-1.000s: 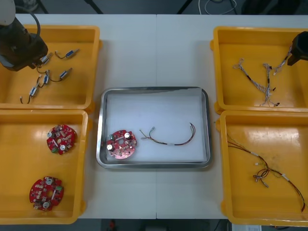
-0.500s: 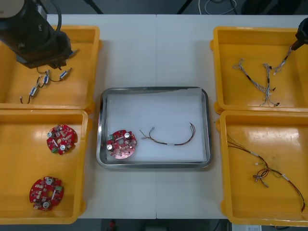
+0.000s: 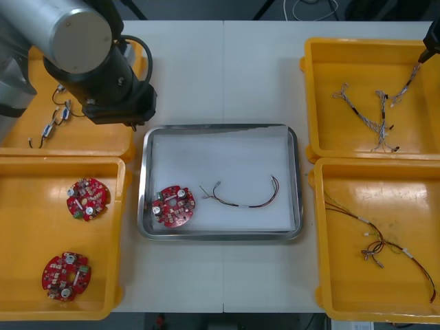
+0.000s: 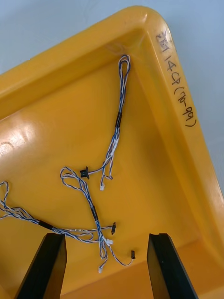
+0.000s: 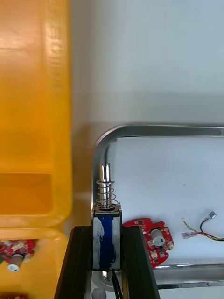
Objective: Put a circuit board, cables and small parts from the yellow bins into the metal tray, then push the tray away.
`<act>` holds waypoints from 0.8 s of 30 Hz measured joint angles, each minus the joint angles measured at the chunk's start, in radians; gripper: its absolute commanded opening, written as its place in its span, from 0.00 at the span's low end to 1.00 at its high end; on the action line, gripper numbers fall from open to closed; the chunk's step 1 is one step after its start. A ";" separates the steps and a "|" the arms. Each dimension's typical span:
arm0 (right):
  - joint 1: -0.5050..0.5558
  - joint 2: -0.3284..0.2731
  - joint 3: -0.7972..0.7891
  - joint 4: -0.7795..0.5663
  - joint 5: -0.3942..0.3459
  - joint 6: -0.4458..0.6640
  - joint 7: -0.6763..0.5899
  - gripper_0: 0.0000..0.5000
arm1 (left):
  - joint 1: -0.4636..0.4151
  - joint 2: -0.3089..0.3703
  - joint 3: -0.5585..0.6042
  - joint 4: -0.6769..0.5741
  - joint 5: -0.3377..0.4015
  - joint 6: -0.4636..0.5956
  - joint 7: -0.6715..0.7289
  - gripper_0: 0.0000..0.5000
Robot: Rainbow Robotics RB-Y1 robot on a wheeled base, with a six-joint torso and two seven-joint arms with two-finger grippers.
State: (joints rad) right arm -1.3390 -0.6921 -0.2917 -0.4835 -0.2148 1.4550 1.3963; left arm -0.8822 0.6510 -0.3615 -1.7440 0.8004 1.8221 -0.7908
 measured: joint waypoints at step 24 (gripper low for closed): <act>-0.081 -0.013 0.000 0.310 0.047 -0.356 -0.054 1.00 | 0.080 -0.037 -0.279 -0.001 -0.121 -0.209 0.000 0.00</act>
State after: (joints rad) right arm -1.4200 -0.7049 -0.2917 -0.1738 -0.1683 1.0994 1.3426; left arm -0.8023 0.6144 -0.6402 -1.7450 0.6798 1.6132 -0.7906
